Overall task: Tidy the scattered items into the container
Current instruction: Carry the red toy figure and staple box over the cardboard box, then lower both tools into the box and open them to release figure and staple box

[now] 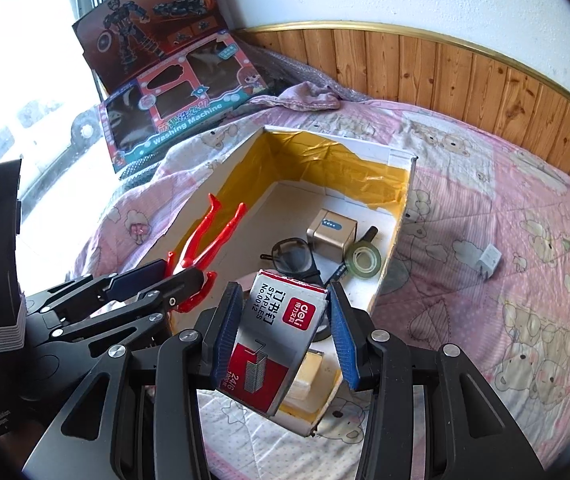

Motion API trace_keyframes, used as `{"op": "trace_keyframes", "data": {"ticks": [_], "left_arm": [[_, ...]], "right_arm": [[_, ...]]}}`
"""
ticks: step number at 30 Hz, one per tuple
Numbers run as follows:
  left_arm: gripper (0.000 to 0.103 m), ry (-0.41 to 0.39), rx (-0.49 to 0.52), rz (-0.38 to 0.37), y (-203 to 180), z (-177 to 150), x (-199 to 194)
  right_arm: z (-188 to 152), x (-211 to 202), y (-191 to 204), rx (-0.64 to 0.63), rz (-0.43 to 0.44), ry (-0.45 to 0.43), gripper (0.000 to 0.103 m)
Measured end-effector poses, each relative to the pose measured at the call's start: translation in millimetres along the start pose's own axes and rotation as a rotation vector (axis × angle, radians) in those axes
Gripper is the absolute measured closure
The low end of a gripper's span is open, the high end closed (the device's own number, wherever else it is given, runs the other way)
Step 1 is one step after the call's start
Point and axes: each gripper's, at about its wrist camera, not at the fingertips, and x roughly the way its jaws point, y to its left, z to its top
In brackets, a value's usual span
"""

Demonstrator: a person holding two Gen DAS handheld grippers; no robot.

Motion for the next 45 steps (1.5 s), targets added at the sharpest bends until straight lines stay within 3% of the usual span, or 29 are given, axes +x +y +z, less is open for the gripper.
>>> {"op": "trace_keyframes", "data": {"ticks": [15, 30, 32, 34, 36, 40, 45], "left_arm": [[0.069, 0.025, 0.000, 0.031, 19, 31, 33], [0.069, 0.082, 0.031, 0.066, 19, 38, 71], [0.066, 0.093, 0.033, 0.069, 19, 38, 75], [0.045, 0.096, 0.033, 0.093, 19, 38, 75], [0.036, 0.073, 0.029, 0.098, 21, 38, 70], [0.036, 0.050, 0.034, 0.081, 22, 41, 59], [0.036, -0.020, 0.034, 0.124, 33, 47, 37]], "right_arm": [[23, 51, -2, -0.029, -0.022, 0.069, 0.057], [23, 88, -11, -0.021, -0.046, 0.118, 0.057], [23, 89, -14, -0.015, -0.051, 0.120, 0.057], [23, 89, -18, 0.002, -0.055, 0.116, 0.057], [23, 85, -23, 0.023, -0.048, 0.110, 0.057], [24, 74, -29, 0.050, -0.044, 0.084, 0.057], [24, 47, -39, 0.092, -0.097, -0.002, 0.057]]}}
